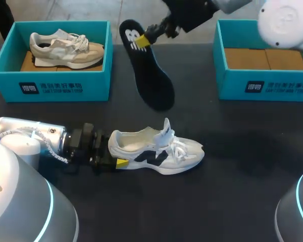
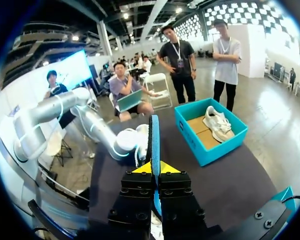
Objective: Take the shoe out of the shoebox, open the shoe tongue, remove and reinsert the insole, then place the shoe into the shoebox
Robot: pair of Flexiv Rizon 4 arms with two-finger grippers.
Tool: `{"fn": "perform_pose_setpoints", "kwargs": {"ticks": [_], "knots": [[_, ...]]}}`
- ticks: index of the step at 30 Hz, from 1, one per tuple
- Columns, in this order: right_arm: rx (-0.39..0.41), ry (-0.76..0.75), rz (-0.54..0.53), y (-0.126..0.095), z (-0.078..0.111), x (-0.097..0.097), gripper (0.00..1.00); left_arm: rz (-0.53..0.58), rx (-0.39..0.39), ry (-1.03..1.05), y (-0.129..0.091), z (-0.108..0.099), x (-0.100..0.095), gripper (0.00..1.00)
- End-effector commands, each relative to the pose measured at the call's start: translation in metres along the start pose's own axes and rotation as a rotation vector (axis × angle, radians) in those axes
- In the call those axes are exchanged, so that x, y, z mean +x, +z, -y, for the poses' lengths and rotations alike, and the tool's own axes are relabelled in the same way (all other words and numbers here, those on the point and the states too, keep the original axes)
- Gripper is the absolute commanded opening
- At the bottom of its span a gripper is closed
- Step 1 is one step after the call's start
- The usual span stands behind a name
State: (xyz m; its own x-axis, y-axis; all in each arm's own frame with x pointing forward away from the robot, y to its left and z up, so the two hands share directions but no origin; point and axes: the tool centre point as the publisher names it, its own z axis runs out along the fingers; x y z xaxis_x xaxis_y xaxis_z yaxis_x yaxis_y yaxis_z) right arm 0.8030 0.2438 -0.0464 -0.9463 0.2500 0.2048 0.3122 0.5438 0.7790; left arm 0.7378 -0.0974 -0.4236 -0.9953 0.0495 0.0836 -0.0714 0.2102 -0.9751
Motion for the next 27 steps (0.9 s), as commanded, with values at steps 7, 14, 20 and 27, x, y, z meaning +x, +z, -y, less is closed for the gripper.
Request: {"fn": "perform_pose_setpoints", "kwargs": {"ticks": [7,14,20,27], "knots": [[-0.128,0.062,-0.015,-0.04,0.005,-0.001,0.0,0.003,0.0,-0.001,0.003,-0.004,0.0,0.0],[-0.164,0.114,-0.046,-0.07,-0.004,0.002,0.0,0.003,0.0,-0.001,0.003,-0.004,0.0,0.0],[-0.174,0.119,-0.062,-0.072,-0.006,0.002,0.0,0.003,0.0,-0.001,0.003,-0.004,0.0,0.0],[-0.174,0.119,-0.062,-0.072,-0.006,0.002,0.0,0.003,0.0,-0.001,0.003,-0.004,0.0,0.0]]}}
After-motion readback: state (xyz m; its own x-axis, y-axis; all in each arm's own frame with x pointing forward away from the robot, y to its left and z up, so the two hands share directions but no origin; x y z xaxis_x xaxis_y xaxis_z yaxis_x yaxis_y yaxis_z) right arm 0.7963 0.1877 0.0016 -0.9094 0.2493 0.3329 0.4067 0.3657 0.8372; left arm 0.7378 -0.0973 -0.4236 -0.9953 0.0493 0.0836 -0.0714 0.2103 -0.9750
